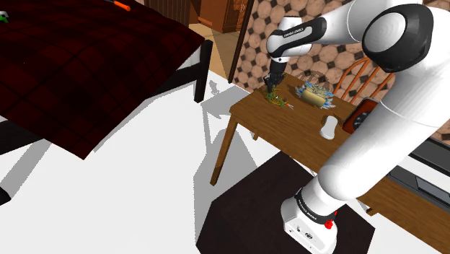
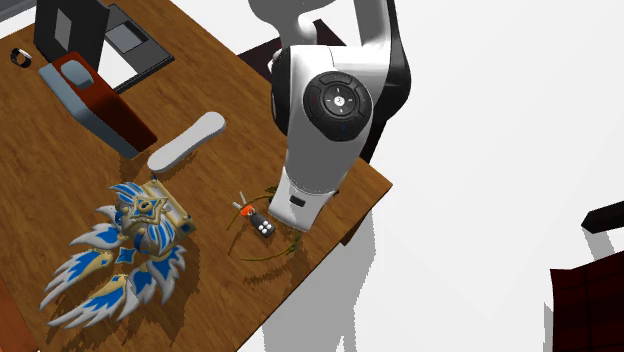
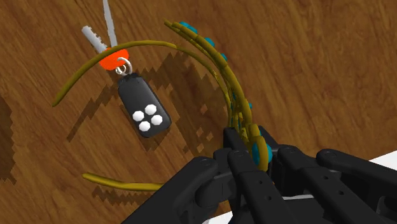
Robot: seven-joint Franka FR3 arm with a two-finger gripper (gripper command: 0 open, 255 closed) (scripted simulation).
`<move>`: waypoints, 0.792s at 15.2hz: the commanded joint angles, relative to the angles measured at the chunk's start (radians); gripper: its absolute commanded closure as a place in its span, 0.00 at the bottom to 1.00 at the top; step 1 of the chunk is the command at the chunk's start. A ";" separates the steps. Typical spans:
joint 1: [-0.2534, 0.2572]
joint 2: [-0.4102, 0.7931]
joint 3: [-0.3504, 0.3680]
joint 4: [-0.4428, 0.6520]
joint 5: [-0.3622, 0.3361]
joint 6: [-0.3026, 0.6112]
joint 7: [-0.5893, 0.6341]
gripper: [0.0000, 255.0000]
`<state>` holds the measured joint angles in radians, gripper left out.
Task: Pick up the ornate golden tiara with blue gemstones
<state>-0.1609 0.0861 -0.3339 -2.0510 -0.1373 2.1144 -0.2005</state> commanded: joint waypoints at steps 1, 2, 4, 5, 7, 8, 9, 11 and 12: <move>0.002 -0.014 0.000 0.012 -0.003 -0.026 0.000 1.00; 0.002 -0.020 0.001 0.019 -0.004 -0.038 0.000 1.00; 0.003 -0.030 0.001 0.035 -0.006 -0.064 -0.001 1.00; 0.003 -0.034 0.001 0.044 -0.007 -0.077 -0.002 1.00; 0.004 -0.043 0.002 0.061 -0.008 -0.103 -0.003 1.00; 0.005 -0.047 0.002 0.070 -0.009 -0.116 -0.004 1.00; 0.005 -0.051 0.002 0.079 -0.009 -0.128 -0.005 1.00; 0.006 -0.058 0.003 0.098 -0.010 -0.154 -0.007 1.00; 0.006 -0.062 0.003 0.108 -0.011 -0.167 -0.008 1.00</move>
<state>-0.1554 0.0278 -0.3314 -1.9569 -0.1478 1.9646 -0.2074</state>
